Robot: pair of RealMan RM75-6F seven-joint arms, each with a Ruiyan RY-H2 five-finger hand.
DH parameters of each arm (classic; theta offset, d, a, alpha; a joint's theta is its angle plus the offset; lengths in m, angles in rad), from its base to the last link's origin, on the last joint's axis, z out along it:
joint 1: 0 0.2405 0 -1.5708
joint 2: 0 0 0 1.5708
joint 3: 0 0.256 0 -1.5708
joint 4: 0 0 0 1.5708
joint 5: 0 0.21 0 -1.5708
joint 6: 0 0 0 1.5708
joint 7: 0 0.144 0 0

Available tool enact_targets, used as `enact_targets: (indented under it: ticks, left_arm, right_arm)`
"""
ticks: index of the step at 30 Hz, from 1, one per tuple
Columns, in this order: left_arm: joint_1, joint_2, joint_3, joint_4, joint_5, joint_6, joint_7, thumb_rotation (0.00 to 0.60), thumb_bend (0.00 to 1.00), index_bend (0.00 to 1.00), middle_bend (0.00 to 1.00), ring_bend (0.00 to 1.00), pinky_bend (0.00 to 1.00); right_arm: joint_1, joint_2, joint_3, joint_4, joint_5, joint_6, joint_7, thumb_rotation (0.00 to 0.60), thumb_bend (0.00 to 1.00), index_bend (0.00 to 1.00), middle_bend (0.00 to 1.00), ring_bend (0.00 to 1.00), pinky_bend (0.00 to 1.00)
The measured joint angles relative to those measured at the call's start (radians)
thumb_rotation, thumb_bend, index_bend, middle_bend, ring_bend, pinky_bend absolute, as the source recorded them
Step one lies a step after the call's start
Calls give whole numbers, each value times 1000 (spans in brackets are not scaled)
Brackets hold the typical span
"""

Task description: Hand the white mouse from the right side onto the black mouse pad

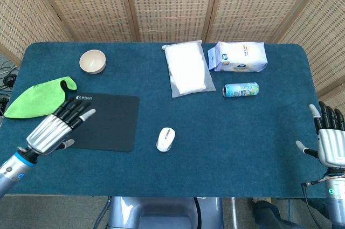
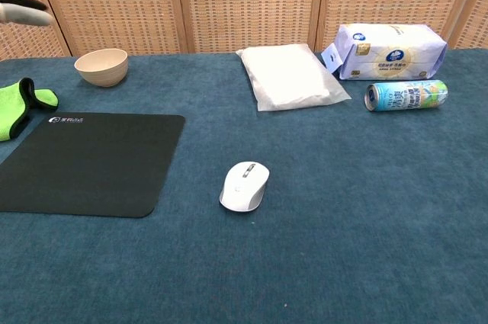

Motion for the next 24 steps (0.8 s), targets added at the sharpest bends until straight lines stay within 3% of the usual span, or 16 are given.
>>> enact_targets:
  ticks: [6,13,19,24]
  left_arm:
    - [-154,-94,15,194,215,14,20,600,68,0,0,0,0]
    - [-361,-296,62,535,374,66,-63,600,61,0,0,0,0]
    - [-536,-505,120,782,424,72,-199,600,64,0,0,0,0]
    - [-623,-606,168,894,423,48,-290,600,66,0,0,0,28]
  right_arm:
    - [-23,8,25,7,-14,2,51,600,2,0,0,0,0]
    - [-50,45,60,-1,-25,14,103,600,2,0,0,0,0]
    - [-66,59,88,9,-12,-26,157,600,2,0,0,0,0]
    - [-75,62,107,29,-1,-54,186,600,2,0,0,0,0]
